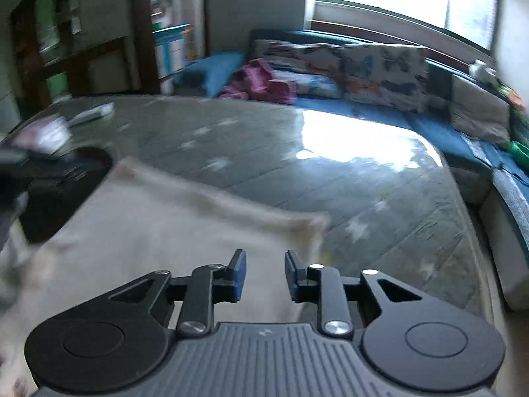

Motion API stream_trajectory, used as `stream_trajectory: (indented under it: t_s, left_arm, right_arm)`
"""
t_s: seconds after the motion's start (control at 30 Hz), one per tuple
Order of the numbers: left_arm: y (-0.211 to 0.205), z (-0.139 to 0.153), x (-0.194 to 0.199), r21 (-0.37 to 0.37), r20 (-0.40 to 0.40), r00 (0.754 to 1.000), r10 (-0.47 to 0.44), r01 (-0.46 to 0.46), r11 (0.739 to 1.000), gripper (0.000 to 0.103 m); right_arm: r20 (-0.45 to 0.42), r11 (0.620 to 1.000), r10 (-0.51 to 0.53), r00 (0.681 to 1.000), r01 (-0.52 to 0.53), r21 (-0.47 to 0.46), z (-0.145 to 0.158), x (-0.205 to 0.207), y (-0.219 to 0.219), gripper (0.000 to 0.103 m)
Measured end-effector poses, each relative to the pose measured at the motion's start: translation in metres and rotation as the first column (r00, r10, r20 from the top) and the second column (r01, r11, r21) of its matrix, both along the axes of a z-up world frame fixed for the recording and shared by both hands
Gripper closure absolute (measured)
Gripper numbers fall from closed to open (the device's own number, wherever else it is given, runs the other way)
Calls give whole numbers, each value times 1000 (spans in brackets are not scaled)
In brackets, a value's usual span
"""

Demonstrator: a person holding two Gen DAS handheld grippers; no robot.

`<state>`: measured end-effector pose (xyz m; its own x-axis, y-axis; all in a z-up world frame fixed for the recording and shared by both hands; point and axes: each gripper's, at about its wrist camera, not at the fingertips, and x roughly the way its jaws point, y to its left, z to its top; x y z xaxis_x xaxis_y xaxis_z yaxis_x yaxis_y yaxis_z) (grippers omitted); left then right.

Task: Fold clothes

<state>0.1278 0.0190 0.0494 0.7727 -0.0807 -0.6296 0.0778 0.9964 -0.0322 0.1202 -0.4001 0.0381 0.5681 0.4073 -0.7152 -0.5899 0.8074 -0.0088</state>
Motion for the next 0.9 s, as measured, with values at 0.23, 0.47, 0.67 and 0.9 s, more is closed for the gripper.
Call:
stream_trajectory:
  t_s: [0.23,0.47,0.67,0.9]
  left_arm:
    - [-40,2,-69,-37,6,988,-154,155,987,55]
    - [-82,-8,-128,-18,30,959,-280,281,960,49]
    - [-102,-23,-145,2,8,953,-303,303,953,49]
    - [-111,-19,-147,2,29,949,-314,314,949,47]
  right_arm:
    - [-66,987,160,985,-161,-20,-13,-106,-2,66]
    - [-41,982,189,981,-190,-17,-26,-172,-5,66]
    - [-13,992,114,993,-113,54,-21,-193,-24,66]
    - [-53,966,-208,977,213,149,-10,-184,-105,66]
